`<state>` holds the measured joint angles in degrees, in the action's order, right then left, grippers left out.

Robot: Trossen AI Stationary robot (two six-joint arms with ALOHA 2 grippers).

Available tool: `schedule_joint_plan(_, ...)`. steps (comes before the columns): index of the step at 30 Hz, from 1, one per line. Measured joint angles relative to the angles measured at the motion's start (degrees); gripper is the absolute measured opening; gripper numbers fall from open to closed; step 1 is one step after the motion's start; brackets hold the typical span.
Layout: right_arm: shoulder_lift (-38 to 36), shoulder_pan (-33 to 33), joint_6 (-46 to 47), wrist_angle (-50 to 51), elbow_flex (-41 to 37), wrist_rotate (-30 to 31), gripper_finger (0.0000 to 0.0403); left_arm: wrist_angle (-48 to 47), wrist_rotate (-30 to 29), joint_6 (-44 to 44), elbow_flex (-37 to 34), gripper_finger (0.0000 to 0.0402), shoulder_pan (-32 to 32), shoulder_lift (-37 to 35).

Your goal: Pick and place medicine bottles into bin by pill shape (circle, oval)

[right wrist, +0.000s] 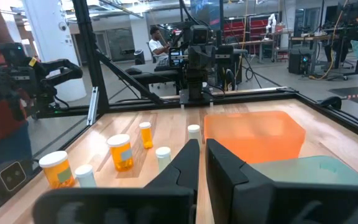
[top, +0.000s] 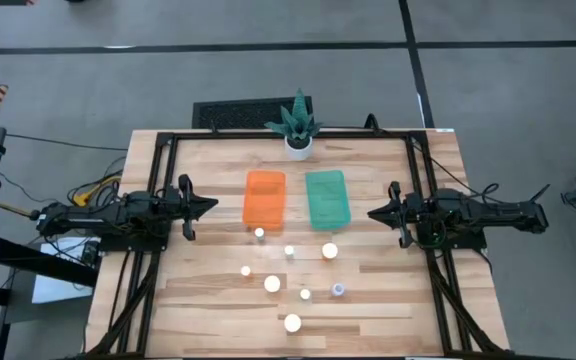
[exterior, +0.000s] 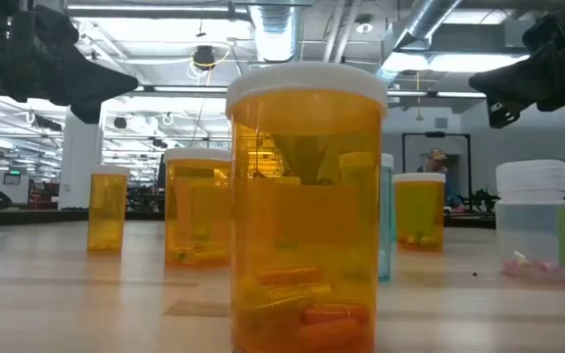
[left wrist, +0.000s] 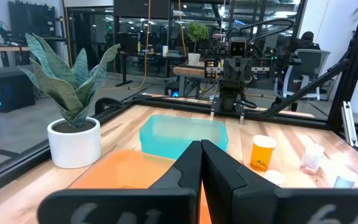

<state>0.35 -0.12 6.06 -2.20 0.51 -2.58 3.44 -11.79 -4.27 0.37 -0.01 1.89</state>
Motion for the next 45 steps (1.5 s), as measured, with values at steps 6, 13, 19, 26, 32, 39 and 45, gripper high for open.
schedule_joint_plan(6, -0.01, 0.0, -0.01, 0.0, 0.0, 0.0, 0.0042, 0.0, 0.0, 0.0, 0.0, 0.0, 0.0, 0.0)
schedule_joint_plan(13, -0.01, -0.02, 0.0, 0.0, 0.0, 0.01, 0.0042, 0.0, 0.02, -0.96, -0.01, 0.0, 0.0, 0.0)
schedule_joint_plan(19, 0.01, 0.0, -0.22, 0.0, -0.02, 0.06, 0.0042, 0.2, -1.14, -15.33, -0.01, 0.0, -0.02, 0.0)
schedule_joint_plan(26, -0.01, -0.27, 4.37, -0.51, -0.02, 1.14, 0.0042, 1.03, -8.33, -38.62, -0.01, 0.0, 0.0, -0.02)
schedule_joint_plan(32, 0.01, -0.28, 24.94, -5.33, -0.02, 2.1, 0.0042, 2.66, -11.88, -46.95, -0.01, 0.0, 0.0, 0.0)
schedule_joint_plan(39, -0.06, -0.42, 29.31, -12.24, -0.02, 4.83, 0.0042, 10.67, -12.86, -49.87, -0.01, 0.0, 0.0, -0.02)
schedule_joint_plan(45, -0.01, -1.03, 29.95, -15.94, -0.02, 9.21, 0.0042, 13.88, -15.54, -48.2, 2.91, 0.0008, 0.0, 0.07)
